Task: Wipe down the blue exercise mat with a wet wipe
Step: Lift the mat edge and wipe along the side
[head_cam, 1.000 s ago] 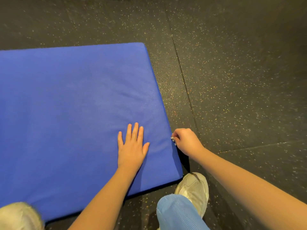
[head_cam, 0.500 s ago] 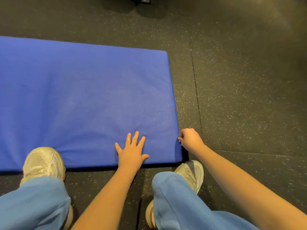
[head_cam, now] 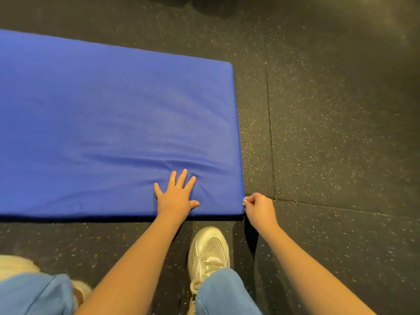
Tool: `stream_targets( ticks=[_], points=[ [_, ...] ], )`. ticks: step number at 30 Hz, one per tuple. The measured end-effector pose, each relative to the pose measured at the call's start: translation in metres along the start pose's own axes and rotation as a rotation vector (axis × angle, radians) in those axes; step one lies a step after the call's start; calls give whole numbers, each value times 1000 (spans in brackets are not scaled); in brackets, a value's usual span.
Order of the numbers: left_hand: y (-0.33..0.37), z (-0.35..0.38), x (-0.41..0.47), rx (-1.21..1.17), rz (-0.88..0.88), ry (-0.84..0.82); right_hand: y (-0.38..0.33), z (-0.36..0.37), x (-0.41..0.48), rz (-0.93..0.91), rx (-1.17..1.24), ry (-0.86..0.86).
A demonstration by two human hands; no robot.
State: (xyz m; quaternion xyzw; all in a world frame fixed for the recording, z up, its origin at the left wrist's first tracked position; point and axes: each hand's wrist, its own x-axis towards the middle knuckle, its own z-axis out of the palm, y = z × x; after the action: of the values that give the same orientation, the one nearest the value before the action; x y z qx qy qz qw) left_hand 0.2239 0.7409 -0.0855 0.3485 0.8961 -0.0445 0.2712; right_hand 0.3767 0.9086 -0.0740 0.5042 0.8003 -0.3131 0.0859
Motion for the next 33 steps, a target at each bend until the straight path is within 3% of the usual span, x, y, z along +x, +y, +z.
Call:
stream_targets(
  ticks=[15, 21, 26, 33],
  points=[
    [-10, -5, -6, -86, 92, 4, 1, 19, -36, 118, 145, 88],
    [-49, -6, -28, -65, 174, -8, -29, 48, -61, 2, 112, 69],
    [-88, -11, -55, -88, 77, -28, -54, 61, -73, 38, 169, 163],
    [-150, -24, -97, -187, -112, 11, -113, 78, -83, -139, 293, 27]
  ],
)
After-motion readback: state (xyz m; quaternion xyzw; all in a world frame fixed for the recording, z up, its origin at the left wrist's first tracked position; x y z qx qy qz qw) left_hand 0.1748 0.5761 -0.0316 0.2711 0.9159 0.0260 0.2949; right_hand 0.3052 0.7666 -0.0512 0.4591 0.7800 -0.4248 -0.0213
